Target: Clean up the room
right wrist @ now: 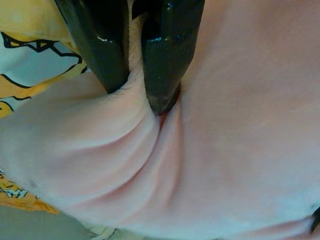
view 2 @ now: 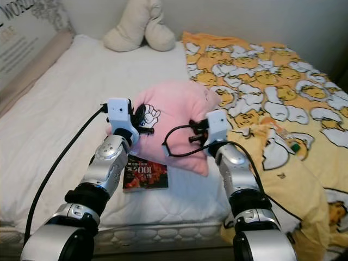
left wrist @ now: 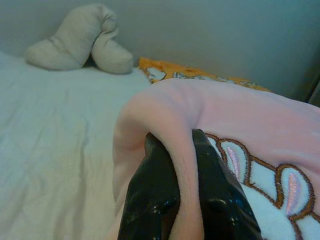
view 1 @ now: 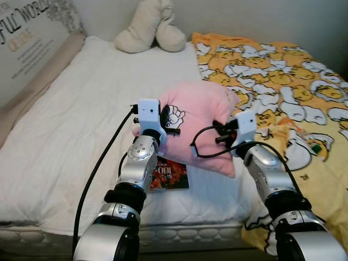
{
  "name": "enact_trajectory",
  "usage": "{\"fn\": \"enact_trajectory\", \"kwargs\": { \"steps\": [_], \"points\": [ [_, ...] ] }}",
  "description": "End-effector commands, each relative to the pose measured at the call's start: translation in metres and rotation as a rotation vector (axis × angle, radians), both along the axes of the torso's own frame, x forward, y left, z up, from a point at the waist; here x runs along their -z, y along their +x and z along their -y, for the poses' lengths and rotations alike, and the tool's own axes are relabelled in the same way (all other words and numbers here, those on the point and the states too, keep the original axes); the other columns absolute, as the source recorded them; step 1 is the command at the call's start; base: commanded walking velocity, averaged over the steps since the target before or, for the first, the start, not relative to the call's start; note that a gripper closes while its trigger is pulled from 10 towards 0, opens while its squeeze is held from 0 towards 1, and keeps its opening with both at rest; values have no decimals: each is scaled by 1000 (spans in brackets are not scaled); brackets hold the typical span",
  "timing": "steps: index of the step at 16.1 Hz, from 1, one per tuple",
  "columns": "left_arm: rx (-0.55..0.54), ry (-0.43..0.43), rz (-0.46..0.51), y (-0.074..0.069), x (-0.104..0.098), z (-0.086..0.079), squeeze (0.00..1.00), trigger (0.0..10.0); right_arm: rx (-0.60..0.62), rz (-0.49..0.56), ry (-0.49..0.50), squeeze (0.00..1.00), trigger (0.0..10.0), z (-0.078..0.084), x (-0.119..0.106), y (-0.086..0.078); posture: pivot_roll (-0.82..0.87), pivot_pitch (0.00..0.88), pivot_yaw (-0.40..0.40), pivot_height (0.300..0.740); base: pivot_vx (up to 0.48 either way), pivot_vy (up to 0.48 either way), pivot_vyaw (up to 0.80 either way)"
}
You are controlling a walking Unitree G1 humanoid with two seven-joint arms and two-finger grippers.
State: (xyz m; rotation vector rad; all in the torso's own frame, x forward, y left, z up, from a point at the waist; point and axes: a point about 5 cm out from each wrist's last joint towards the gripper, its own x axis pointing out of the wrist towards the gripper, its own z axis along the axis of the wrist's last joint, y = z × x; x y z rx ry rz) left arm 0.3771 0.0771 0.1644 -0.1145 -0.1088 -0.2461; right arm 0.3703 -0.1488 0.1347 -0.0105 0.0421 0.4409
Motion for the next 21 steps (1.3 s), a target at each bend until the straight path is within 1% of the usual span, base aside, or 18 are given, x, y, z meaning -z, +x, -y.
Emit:
{"fn": "enact_trajectory", "kwargs": {
  "steps": [1,3,6,7,9,11,12,13,14,16,19,20,21],
  "points": [
    [19,12,51,-2,-9,7,0,10000,-39,42,-2,0,10000,-7,-7,-1,77,0,-13,740,0,0,0],
    [-6,63,35,-5,-1,0,0,10000,-39,21,22,0,10000,-8,2,-6,82,0,-13,740,0,0,0],
    [-20,56,23,-7,2,-3,0,10000,-27,8,33,0,10000,-7,8,-10,85,0,-11,740,0,0,0],
    [-20,59,20,-7,3,-2,0,10000,-13,5,44,0,10000,-7,8,-9,86,0,-10,740,0,0,0],
    [-35,74,29,-7,1,-4,0,10000,-35,18,44,0,10000,-12,6,-11,87,0,-10,740,0,0,0],
    [-43,67,29,-6,0,-7,0,10000,-26,44,67,0,10000,-12,3,-11,87,0,-10,740,0,0,0],
    [-62,41,19,-4,-2,-9,0,10000,-3,53,80,0,10000,-10,0,-9,88,0,-12,740,0,0,0],
    [-69,37,24,-4,-3,-10,0,10000,-1,64,75,0,10000,-10,-1,-9,88,0,-12,740,0,0,0],
    [-70,44,29,-5,-4,-9,0,10000,-4,59,56,0,10000,-10,-1,-9,89,0,-13,740,0,0,675],
    [-79,74,21,-6,3,-11,0,10000,3,44,57,0,10000,-9,1,-9,90,0,-16,740,0,0,591],
    [-105,144,-30,-7,20,-25,0,10000,-13,37,57,0,10000,-11,4,-11,93,0,-20,740,0,0,513],
    [-125,104,-85,-7,29,-36,0,10000,-22,31,50,0,10000,-13,7,-13,91,0,-20,740,0,262,488],
    [-120,94,-84,-7,29,-38,0,10000,-24,30,49,0,10000,-13,8,-13,91,0,-20,740,0,262,488]
  ]
}}
